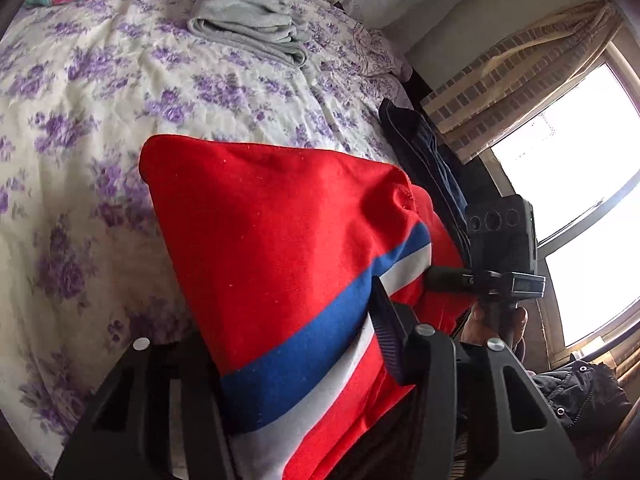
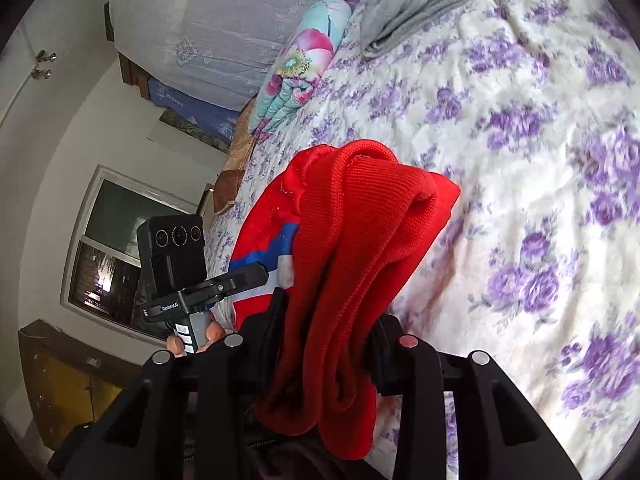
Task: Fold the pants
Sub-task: 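Grasp the folded red pants with the right gripper and carry them toward the grey cloth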
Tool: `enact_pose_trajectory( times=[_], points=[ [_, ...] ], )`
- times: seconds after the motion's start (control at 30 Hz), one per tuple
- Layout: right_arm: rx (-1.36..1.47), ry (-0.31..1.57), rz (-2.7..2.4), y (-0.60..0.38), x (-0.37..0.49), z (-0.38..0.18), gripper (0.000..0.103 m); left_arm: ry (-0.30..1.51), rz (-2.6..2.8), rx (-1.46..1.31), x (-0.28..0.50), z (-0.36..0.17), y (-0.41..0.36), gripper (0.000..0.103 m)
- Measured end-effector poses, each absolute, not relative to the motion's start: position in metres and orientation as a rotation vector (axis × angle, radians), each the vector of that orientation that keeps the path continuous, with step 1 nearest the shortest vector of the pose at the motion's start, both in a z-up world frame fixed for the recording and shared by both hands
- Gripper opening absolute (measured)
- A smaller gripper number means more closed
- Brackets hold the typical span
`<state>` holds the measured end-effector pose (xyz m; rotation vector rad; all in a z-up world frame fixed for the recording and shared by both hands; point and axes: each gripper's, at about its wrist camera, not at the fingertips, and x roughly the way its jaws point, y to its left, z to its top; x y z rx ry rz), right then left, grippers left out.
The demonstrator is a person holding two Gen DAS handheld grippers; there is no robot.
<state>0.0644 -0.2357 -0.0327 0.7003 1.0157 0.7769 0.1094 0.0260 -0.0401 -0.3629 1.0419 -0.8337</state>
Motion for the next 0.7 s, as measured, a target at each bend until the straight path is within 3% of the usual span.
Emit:
enact_pose_trajectory(
  times=[0.2, 0.43, 0.57, 0.7],
  points=[
    [0.595, 0.865, 0.735, -0.261, 0.132, 0.057, 0.037, 0.935, -0.846, -0.350, 0.188, 0.037, -0.002, 0.048],
    [0.553, 0.780, 0.652, -0.287, 0.295, 0.136, 0.037, 0.839, -0.834, -0.338, 0.347, 0.123, -0.029, 0.051],
    [0.565, 0.804, 0.603, -0.297, 0.393, 0.128, 0.037, 0.844, -0.793, -0.383, 0.444, 0.121, -0.034, 0.051],
    [0.579, 0.854, 0.538, -0.299, 0.465, 0.084, 0.037, 0.926, -0.751, -0.429, 0.528, 0.075, -0.039, 0.052]
  ],
)
